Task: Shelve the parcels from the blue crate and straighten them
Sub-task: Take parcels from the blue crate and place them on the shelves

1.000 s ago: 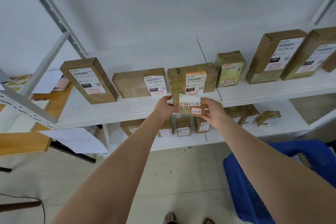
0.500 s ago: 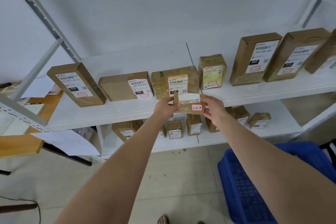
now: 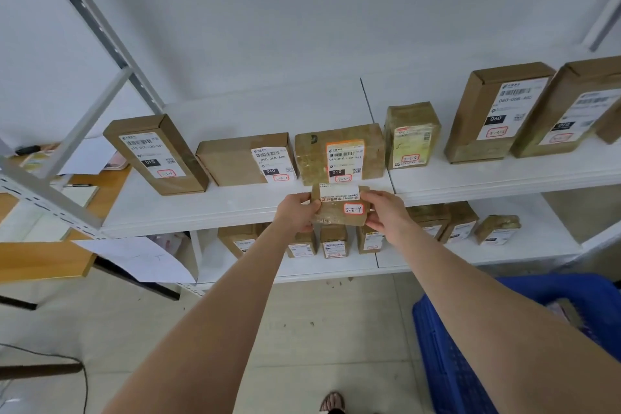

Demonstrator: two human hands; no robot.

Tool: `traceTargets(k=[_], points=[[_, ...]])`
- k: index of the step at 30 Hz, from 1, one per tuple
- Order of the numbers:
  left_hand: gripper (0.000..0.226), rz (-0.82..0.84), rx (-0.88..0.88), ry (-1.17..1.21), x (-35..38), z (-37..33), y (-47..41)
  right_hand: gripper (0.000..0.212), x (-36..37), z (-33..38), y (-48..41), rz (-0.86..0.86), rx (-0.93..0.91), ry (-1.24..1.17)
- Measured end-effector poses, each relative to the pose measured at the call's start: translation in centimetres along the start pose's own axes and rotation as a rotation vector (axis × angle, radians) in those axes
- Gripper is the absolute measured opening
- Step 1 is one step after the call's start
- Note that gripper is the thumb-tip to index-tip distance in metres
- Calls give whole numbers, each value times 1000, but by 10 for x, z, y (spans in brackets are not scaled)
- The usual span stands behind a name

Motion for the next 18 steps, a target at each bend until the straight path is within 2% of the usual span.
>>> traceTargets(k=[6,9,18], points=[[45,7,39,35,2,-6,-19,19,2,13,-8,-31,-67,-13],[43,8,85,90,13,-17,-22,28,-9,19,-14,-59,-129,-19],[37,-161,205,32,65,-56,-23,41,-61,55,-47,-133,-315,40]])
Point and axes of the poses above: each hand's wrist, its own y-axis away from the middle knuckle, its own x-axis out of the palm, z = x × y, the point moved 8 cm from there along -y, towards the middle knuckle, and after that the axes turned 8 degrees about -z, right-handed, at the moved point
